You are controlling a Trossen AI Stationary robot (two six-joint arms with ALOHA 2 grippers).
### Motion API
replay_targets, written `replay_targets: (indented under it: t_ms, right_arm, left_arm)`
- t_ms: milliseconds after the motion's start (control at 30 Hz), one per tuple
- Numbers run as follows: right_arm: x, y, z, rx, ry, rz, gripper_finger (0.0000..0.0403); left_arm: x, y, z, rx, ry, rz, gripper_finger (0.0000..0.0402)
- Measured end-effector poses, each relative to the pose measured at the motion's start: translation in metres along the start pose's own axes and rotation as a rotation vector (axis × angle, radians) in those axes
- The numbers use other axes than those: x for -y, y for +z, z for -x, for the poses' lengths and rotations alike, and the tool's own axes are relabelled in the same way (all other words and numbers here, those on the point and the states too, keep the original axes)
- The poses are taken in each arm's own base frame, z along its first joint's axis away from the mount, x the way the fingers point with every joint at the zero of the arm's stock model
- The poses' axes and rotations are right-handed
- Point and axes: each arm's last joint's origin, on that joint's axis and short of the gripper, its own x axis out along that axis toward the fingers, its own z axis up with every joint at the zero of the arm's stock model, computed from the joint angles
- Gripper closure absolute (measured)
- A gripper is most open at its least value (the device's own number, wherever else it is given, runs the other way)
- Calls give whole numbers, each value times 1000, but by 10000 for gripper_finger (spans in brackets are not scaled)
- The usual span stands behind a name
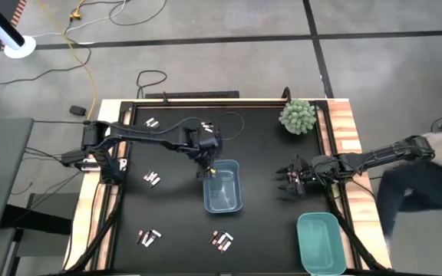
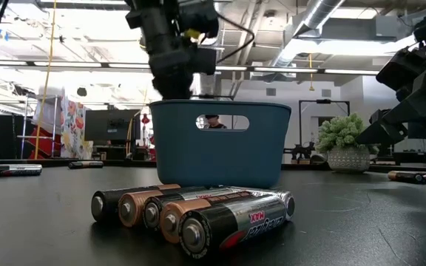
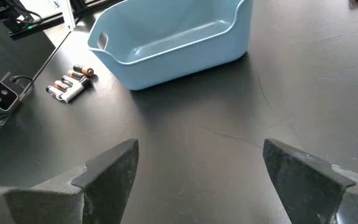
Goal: Sort batteries
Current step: Adjust the blue bin
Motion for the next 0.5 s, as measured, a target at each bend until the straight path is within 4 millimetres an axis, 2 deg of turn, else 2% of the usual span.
replay_targets:
  t_ms: [300, 500]
  right_arm:
    - [0, 0, 0, 0, 0, 0, 40]
    - [0, 0, 0, 0, 0, 0, 40]
  left_arm:
    - [-8, -6, -12, 36, 20, 3, 205]
    - [-9, -7, -14, 34, 59, -60, 273]
